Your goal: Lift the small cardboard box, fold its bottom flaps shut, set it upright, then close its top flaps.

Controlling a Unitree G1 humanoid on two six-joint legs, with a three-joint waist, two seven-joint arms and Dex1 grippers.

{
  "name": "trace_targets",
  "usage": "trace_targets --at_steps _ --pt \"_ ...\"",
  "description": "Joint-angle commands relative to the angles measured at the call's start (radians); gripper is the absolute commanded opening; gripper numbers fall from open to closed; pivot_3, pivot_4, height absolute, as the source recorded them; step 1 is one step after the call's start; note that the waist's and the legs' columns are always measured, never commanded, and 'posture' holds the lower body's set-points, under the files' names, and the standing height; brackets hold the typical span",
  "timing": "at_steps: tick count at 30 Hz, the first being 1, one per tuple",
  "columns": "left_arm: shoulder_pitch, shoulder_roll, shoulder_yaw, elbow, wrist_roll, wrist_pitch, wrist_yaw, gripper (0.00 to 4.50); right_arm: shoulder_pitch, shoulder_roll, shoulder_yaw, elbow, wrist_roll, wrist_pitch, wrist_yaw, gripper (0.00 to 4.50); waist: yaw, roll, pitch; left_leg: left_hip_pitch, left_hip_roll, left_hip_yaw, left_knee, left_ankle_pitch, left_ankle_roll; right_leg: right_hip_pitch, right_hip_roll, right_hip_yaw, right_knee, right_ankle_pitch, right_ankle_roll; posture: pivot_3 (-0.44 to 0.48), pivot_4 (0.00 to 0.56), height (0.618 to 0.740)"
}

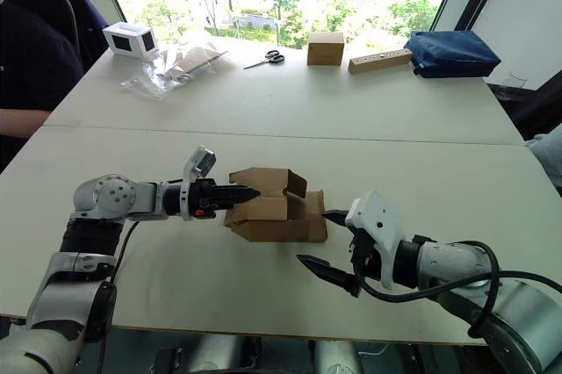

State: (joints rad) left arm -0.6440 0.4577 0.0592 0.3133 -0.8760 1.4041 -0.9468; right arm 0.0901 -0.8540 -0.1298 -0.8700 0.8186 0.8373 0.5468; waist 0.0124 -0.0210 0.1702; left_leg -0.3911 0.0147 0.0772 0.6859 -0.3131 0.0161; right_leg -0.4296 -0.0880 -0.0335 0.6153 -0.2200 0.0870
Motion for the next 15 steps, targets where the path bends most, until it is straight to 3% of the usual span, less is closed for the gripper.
trace_targets --at_steps 1,2,5,10,11,15 --pt "-0.021 -0.006 -0.002 -0.004 0.002 -0.017 -0.022 2.93 -0.011 0.006 0.000 -0.037 -0.001 -0.014 -0.009 4.50 0.000 0.000 0.000 0.000 0.000 0.000 0.000 0.000 0.000 0.000 0.000 0.000 0.000 0.000 0.000 0.000 0.150 0.740" --pt "-0.020 -0.009 -0.003 -0.001 0.005 -0.022 -0.023 2.93 -0.014 0.007 0.002 -0.037 -0.002 -0.013 -0.011 4.50 0.000 0.000 0.000 0.000 0.000 0.000 0.000 0.000 0.000 0.000 0.000 0.000 0.000 0.000 0.000 0.000 0.150 0.740" --pt "-0.017 -0.015 -0.010 0.007 0.014 -0.034 -0.031 2.24 -0.025 0.007 0.005 -0.033 0.001 -0.009 -0.015 4.50 0.000 0.000 0.000 0.000 0.000 0.000 0.000 0.000 0.000 0.000 0.000 0.000 0.000 0.000 0.000 0.000 0.150 0.740" --pt "-0.018 -0.033 0.000 0.032 0.027 -0.048 -0.024 0.23 -0.020 0.007 0.006 -0.028 -0.005 -0.017 -0.009 4.50 0.001 0.000 0.000 0.000 0.000 0.000 0.000 0.000 0.000 0.000 0.000 0.000 0.000 0.000 0.000 0.000 0.150 0.740" --pt "-0.020 -0.034 0.001 0.035 0.027 -0.049 -0.025 0.04 -0.021 0.008 0.007 -0.028 -0.006 -0.017 -0.008 4.50 0.000 0.000 0.000 0.000 0.000 0.000 0.000 0.000 0.000 0.000 0.000 0.000 0.000 0.000 0.000 0.000 0.150 0.740" --pt "-0.014 -0.032 -0.006 0.027 0.027 -0.050 -0.037 0.04 -0.011 0.013 0.010 -0.031 -0.009 -0.017 -0.008 4.50 0.000 0.000 0.000 0.000 0.000 0.000 0.000 0.000 0.000 0.000 0.000 0.000 0.000 0.000 0.000 0.000 0.150 0.740"
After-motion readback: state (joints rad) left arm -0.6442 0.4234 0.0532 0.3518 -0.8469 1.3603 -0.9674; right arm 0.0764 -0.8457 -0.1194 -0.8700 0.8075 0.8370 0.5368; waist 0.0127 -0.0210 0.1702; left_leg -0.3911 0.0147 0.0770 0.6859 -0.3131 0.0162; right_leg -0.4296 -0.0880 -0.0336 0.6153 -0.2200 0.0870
